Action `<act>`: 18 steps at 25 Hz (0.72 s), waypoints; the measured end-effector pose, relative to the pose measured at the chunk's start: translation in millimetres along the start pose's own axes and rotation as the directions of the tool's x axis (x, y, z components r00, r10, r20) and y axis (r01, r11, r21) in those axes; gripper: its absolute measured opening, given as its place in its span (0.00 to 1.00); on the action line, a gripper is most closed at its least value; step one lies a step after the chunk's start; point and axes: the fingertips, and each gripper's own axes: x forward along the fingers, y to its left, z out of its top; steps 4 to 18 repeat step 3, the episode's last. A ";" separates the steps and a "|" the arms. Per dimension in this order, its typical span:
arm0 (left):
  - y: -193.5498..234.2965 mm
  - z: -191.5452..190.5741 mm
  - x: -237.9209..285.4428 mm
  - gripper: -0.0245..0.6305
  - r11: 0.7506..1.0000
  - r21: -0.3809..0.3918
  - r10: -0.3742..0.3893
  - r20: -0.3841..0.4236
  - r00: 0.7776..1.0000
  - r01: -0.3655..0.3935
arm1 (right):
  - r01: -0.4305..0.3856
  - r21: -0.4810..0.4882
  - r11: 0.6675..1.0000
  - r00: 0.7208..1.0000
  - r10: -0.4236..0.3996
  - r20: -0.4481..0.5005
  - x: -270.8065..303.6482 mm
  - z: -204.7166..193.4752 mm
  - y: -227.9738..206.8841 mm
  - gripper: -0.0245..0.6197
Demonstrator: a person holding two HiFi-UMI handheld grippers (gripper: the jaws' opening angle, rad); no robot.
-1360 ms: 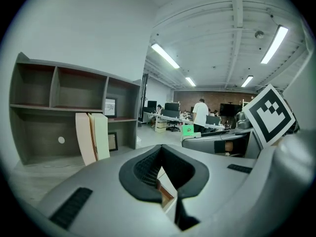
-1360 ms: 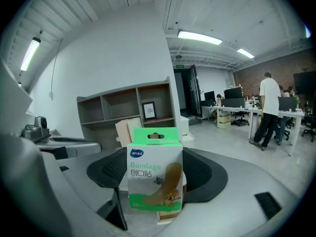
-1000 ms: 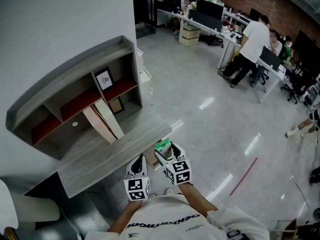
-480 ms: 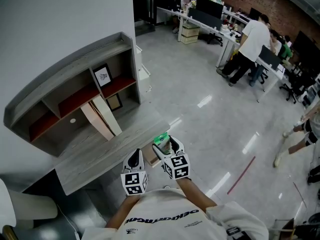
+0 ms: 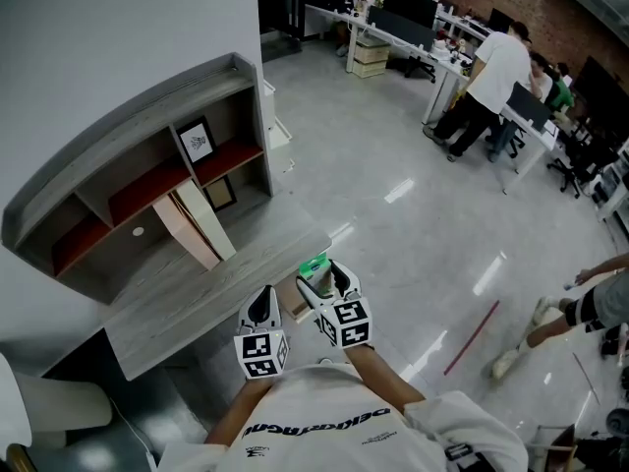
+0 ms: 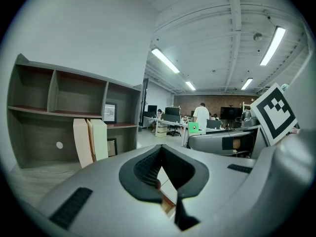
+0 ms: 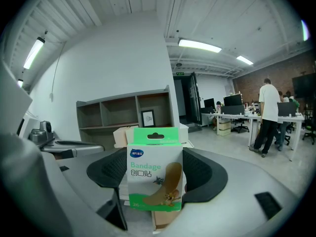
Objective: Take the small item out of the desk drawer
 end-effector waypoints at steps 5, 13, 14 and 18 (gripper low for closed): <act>-0.1 1.3 3.3 0.06 1.000 0.001 -0.001 0.000 1.000 0.001 | -0.001 -0.004 1.000 1.000 0.001 0.003 2.0 2.6 -0.7 0.60; -0.1 1.3 3.3 0.06 1.000 0.001 -0.001 0.000 1.000 0.001 | -0.001 -0.004 1.000 1.000 0.001 0.003 2.0 2.6 -0.7 0.60; -0.1 1.3 3.3 0.06 1.000 0.001 -0.001 0.000 1.000 0.001 | -0.001 -0.004 1.000 1.000 0.001 0.003 2.0 2.6 -0.7 0.60; -0.1 1.3 3.3 0.06 1.000 0.001 -0.001 0.000 1.000 0.001 | -0.001 -0.004 1.000 1.000 0.001 0.003 2.0 2.6 -0.7 0.60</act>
